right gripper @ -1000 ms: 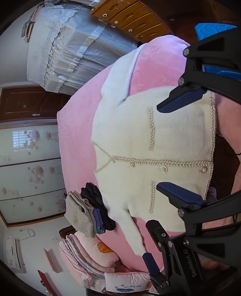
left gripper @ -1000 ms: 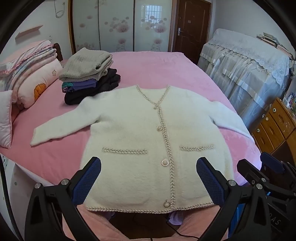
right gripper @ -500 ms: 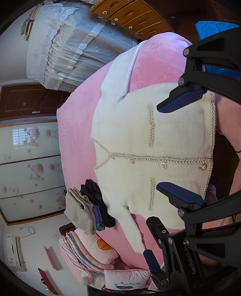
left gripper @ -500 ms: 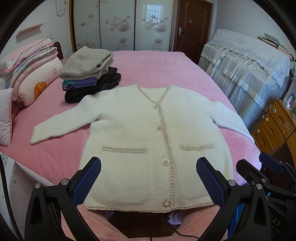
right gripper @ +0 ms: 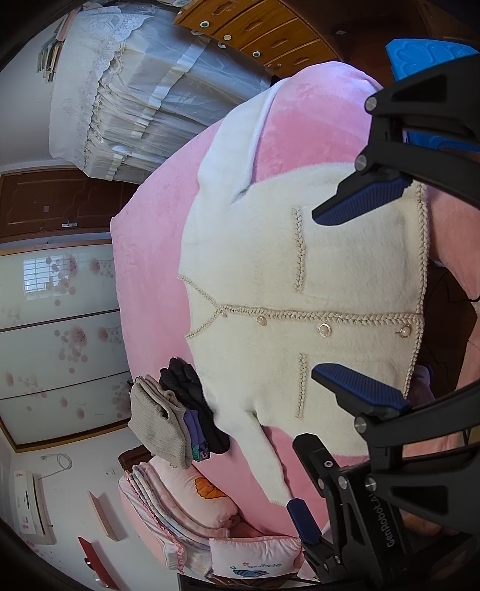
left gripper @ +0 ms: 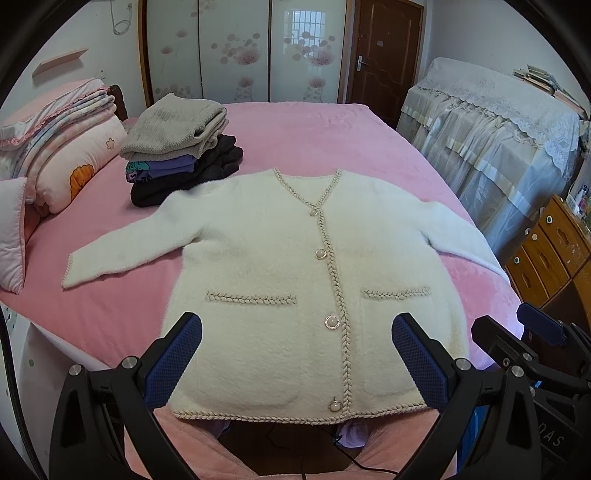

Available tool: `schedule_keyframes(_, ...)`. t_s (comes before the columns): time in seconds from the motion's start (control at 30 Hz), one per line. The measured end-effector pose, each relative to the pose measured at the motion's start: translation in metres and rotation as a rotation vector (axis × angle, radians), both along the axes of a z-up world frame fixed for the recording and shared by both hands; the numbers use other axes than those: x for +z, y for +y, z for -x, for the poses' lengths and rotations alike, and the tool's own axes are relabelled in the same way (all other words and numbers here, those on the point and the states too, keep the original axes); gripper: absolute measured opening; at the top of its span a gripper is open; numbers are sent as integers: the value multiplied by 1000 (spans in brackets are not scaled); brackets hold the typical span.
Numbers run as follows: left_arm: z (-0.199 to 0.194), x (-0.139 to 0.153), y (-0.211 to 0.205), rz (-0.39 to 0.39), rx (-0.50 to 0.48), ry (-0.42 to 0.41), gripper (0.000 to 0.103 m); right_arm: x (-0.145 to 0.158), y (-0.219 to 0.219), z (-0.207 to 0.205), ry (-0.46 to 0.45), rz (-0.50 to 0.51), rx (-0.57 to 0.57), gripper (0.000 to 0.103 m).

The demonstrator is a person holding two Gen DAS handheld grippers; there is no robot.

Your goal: Fold large clothes

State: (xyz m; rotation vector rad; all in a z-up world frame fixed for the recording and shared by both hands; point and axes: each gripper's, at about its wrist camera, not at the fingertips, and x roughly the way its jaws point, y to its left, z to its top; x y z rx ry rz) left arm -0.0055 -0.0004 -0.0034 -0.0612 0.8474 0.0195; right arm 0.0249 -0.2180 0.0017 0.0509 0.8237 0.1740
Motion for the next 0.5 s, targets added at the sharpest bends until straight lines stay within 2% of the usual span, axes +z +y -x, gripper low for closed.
schedule_keyframes(0.5,0,-1,1,3,1,12,102,-1,0,1,0,3,-3,78)
